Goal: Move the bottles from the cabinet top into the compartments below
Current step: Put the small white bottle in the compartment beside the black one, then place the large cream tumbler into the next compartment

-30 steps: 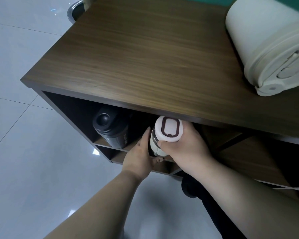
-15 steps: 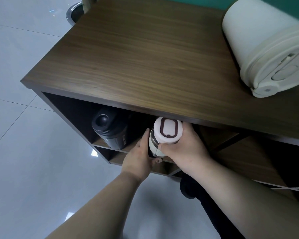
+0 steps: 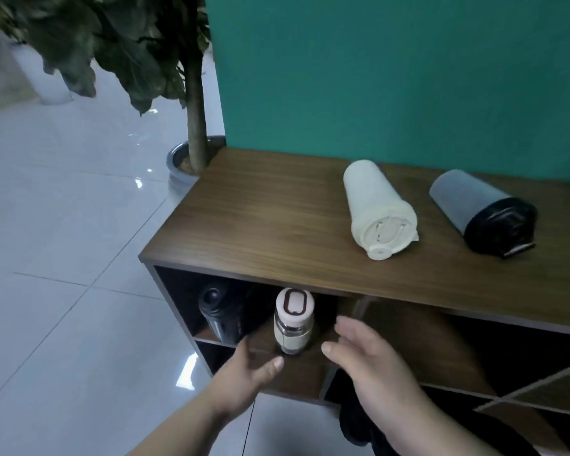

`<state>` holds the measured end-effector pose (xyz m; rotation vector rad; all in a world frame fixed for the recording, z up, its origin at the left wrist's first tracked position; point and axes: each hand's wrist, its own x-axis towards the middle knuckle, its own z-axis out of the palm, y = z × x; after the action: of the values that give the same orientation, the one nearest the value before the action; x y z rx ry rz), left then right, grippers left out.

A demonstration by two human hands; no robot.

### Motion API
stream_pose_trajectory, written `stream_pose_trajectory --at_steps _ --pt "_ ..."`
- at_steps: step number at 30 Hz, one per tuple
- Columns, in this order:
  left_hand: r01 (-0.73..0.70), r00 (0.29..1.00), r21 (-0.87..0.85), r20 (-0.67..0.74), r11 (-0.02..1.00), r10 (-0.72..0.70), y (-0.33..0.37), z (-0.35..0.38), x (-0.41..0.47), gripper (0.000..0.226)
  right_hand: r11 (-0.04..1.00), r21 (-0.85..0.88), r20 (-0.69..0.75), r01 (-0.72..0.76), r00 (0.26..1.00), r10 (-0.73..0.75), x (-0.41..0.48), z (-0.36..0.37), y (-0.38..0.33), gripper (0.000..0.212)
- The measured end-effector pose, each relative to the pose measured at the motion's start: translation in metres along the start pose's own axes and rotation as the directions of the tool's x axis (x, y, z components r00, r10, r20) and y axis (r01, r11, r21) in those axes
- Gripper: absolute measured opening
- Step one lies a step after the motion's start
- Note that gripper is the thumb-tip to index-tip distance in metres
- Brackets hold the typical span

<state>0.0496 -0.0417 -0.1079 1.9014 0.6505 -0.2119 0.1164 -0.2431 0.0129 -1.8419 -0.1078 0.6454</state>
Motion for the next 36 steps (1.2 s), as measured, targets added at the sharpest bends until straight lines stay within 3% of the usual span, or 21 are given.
stream_pose_trajectory --at_steps 2,5,7,10,15,18,22,25,30,34,36 --pt "-0.037 0.999 -0.01 0.015 0.999 0.038 0.014 -0.003 -0.028 0.066 0.997 0.0 -0.069 0.074 0.995 -0.074 -0.019 -0.018 -0.008 0.022" --pt "-0.07 0.996 -0.004 0.05 0.998 0.07 0.036 -0.003 -0.059 0.051 0.966 -0.059 -0.277 0.252 0.925 -0.258 -0.028 -0.045 -0.029 0.018" --pt "-0.094 0.993 0.005 0.067 0.996 0.094 0.052 -0.001 -0.073 0.04 0.922 -0.193 -0.347 0.334 0.856 -0.383 -0.019 -0.057 -0.047 0.031" --pt "-0.135 0.989 0.035 0.059 0.99 0.133 0.074 0.003 -0.083 0.04 0.846 -0.41 -0.365 0.34 0.789 -0.494 0.009 -0.064 -0.068 0.072" --pt "-0.197 0.98 0.062 0.026 0.978 0.196 0.099 0.015 -0.073 0.036 0.816 -0.509 -0.391 0.275 0.771 -0.504 0.065 -0.057 -0.079 0.116" --pt "-0.188 0.982 0.027 0.02 0.982 0.188 0.101 0.028 -0.058 0.036 0.779 -0.578 -0.404 0.244 0.744 -0.533 0.087 -0.053 -0.079 0.117" --pt "-0.212 0.976 0.098 0.08 0.972 0.205 0.101 0.042 -0.042 0.018 0.754 -0.62 -0.437 0.219 0.701 -0.563 0.099 -0.055 -0.079 0.092" --pt "-0.228 0.972 0.157 0.1 0.961 0.214 0.104 0.041 -0.036 0.019 0.787 -0.566 -0.432 0.246 0.724 -0.537 0.089 -0.06 -0.077 0.086" --pt "-0.243 0.969 0.188 0.079 0.952 0.232 0.098 0.042 -0.04 0.041 0.817 -0.45 -0.31 0.36 0.795 -0.522 0.022 -0.079 -0.053 0.105" --pt "-0.17 0.979 -0.065 0.103 0.983 0.176 0.105 0.054 -0.049 0.049 0.816 -0.393 -0.235 0.424 0.811 -0.535 -0.043 -0.098 -0.028 0.111" --pt "-0.138 0.976 -0.19 0.14 0.972 0.166 0.103 0.056 -0.051 0.065 0.826 -0.389 -0.192 0.408 0.841 -0.506 -0.07 -0.112 -0.018 0.109"
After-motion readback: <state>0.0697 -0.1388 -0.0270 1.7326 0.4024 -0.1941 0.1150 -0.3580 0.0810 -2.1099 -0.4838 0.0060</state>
